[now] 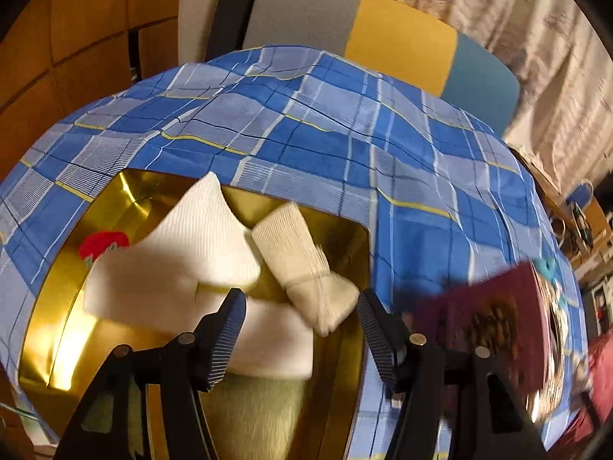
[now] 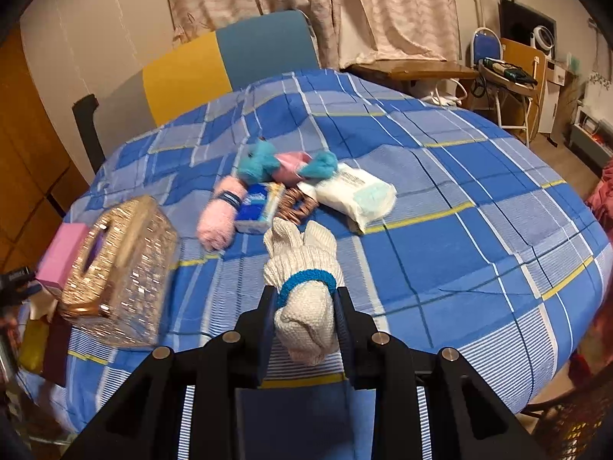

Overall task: Organize soft objects
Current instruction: 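Carry the white glove into the gold tray and open the right tool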

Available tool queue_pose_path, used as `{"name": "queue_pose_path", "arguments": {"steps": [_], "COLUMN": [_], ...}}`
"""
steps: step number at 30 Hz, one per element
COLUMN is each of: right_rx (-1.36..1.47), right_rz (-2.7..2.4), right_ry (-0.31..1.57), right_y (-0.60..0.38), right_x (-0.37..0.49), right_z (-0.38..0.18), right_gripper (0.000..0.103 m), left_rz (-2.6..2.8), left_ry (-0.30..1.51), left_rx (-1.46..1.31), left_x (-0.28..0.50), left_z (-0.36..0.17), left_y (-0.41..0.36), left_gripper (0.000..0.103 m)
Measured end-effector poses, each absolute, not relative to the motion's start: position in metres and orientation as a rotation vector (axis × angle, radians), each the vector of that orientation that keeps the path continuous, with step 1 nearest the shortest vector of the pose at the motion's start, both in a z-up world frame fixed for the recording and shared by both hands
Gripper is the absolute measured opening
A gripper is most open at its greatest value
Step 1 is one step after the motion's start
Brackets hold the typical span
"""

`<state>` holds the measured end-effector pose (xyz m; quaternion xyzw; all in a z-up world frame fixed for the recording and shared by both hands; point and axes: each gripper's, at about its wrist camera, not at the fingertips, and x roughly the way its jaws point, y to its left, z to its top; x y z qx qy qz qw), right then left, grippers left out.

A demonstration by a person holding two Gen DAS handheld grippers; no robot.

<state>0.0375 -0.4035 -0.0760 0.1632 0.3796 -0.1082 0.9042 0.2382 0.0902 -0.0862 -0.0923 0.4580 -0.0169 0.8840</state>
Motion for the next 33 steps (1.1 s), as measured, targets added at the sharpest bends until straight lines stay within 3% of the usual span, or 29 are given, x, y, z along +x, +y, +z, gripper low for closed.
{"name": "queue_pose_path", "arguments": {"steps": [15, 33], "right_rx": [0.311, 0.189], "right_rz": [-0.021, 0.341], "right_ry": [0.658, 0.727], "right_y": [-0.321, -0.147], "right_x": [0.046, 0.093], "right_z": [-0.008, -0.012], "right_gripper": [0.03, 0.03], "left_rz": [-0.199, -0.229], "left_ry": [0.885, 0.865], "left_rx": [-0.055, -0.024], "left_x": [0.14, 0.082], "left_z": [-0.077, -0.078], "left_y": [0.04, 0.04], "left_gripper": [0.061, 0.061]}}
